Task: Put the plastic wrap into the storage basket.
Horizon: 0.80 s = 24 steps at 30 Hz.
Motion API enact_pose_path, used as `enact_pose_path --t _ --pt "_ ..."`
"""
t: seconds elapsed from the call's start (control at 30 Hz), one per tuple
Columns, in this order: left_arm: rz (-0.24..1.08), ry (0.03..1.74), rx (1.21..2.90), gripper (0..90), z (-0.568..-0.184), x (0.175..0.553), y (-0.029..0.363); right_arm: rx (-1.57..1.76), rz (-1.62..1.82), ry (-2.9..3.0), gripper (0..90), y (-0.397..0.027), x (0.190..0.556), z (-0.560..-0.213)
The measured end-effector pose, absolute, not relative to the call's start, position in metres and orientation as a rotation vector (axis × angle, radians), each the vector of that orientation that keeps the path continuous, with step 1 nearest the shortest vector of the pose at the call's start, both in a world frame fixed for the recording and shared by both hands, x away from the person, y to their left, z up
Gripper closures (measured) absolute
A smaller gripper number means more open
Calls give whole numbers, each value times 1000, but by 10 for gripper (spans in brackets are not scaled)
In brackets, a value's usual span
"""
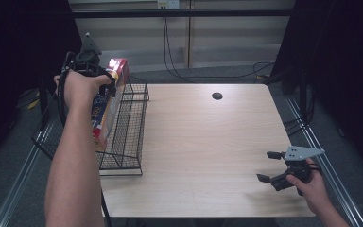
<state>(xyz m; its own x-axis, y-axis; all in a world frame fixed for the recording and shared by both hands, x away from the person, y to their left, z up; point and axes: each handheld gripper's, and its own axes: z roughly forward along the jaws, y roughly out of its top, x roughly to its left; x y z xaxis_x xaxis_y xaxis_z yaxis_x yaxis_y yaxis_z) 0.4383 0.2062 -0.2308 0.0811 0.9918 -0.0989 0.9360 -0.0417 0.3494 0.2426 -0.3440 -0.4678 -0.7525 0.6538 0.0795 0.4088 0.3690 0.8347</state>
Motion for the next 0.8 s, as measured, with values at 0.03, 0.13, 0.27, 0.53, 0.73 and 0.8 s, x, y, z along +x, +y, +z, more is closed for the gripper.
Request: enact_pose_path --t 0.03,0.13,0.27,0.53,0.73,0.8 --pt "243 1924 2039 467 -231 438 208 944 1327 2367 23 -344 243 -468" --pt "244 1935 2035 467 -230 438 211 947 1328 2370 23 -344 242 -468" --pt "268 1954 2019 467 -230 437 215 946 1328 2367 23 -344 243 -468" --pt "265 1982 1986 466 -231 434 224 949 1328 2368 23 -344 242 -468" --pt "265 1997 1974 466 -231 433 231 947 1327 2365 23 -345 242 -468" --pt "261 2017 1947 465 -232 432 232 947 1328 2361 23 -345 242 -467"
